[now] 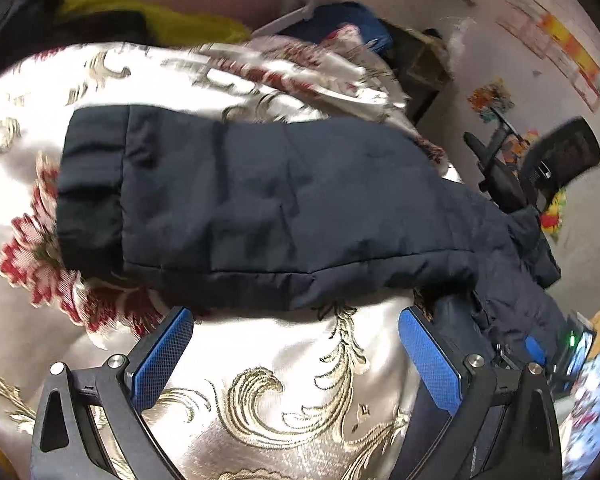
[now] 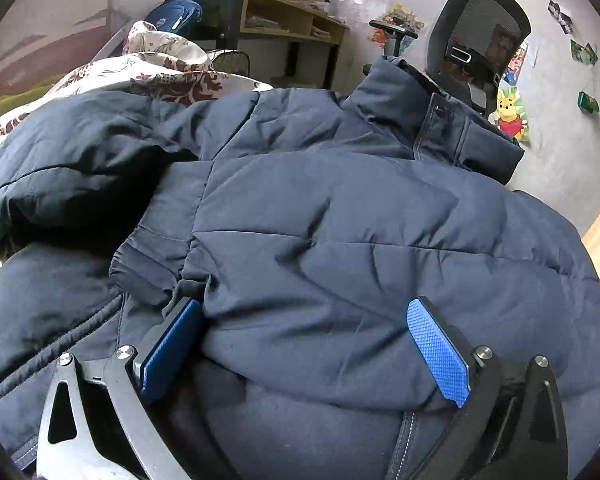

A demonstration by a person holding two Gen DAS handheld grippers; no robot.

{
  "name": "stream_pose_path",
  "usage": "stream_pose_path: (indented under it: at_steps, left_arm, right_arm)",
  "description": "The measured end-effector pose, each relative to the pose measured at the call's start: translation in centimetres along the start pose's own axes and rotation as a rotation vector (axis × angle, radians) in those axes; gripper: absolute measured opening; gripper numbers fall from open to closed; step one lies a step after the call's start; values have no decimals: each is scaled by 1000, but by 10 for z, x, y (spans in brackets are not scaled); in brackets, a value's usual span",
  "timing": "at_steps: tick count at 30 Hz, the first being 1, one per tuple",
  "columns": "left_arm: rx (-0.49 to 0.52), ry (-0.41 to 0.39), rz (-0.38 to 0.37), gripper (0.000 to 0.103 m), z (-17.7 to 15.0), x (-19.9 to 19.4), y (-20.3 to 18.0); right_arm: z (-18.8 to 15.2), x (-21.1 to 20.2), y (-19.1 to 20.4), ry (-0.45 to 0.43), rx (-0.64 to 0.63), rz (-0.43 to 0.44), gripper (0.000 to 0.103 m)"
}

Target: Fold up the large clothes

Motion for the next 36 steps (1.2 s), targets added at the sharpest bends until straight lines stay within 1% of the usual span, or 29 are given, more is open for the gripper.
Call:
stream_pose_path:
  at_steps: [2,3,5,7,9,11,15,17,18,20,21,22,23,25,26,28,29,31,34,36]
  left_arm:
    - [-58,21,7,103,2,7,8]
    - [-103,35,11,103,5,12,15]
    - [-170,35,26,103,9,18,28]
    - [-234,38,68,103,11,24,43]
    - [-289,42,75,103,13,29,54]
    - [-313,45,87,103,15,32,58]
    - [-275,33,148,101,19,36,51]
    - [-257,14,170,96,22,35,47]
    - [-247,4,175,90,23,34,46]
    - [-233,-5,179,83,26,32,46]
    - [-221,-5,175,74,27,33,45]
    - [-212,-6,172,62,29,31,46]
    - [-197,-11,169,56,32,31,46]
    - [-164,-33,155,36,36,27,44]
    - [-139,-47,154,32,38,24,42]
    - [-65,-87,172,20,45,16,32]
    - [-32,-108,178,18,47,11,27]
    - [41,-161,186,11,55,0,13]
    - [123,-227,188,9,69,-18,-5]
    - [156,-265,179,8,78,-29,-18]
  right_arm:
    - [-1,0,-2,-8,7,5,102]
    - [-2,-1,-2,-12,10,6,102]
    - [-2,0,-2,-17,11,6,102]
    - [-3,-1,-2,-18,11,7,102]
    - [-3,-1,-2,-19,12,7,102]
    - [-3,-1,-2,-19,11,7,102]
    - [-3,-1,-2,-24,11,4,102]
    - [-2,-1,-2,-28,13,4,102]
    - [-2,-1,-1,-31,15,2,102]
    - [-1,0,-1,-36,18,3,102]
    - [-1,-1,-1,-38,20,2,102]
    - [-1,0,-1,-41,21,2,102]
    - [-1,0,-1,-43,23,3,102]
    - [-1,0,-2,-48,26,6,102]
    - [-1,0,-2,-50,28,7,102]
    - [-1,0,-1,-52,29,7,102]
    - [-1,1,-2,-53,30,9,102]
    - [-1,0,-1,-53,30,7,102]
    - [-1,0,-2,-56,32,6,102]
    - [1,-2,-3,-64,43,15,102]
Point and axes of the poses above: each gripper's, at about its wrist camera, not at the fingertips, and x roughly the way its jaws point, y to its left, z to its top, the point moved 5 cm from there along x, roughly the way its jaws point, and after that the axes turned 1 degree about -z, right-handed, at the moved point
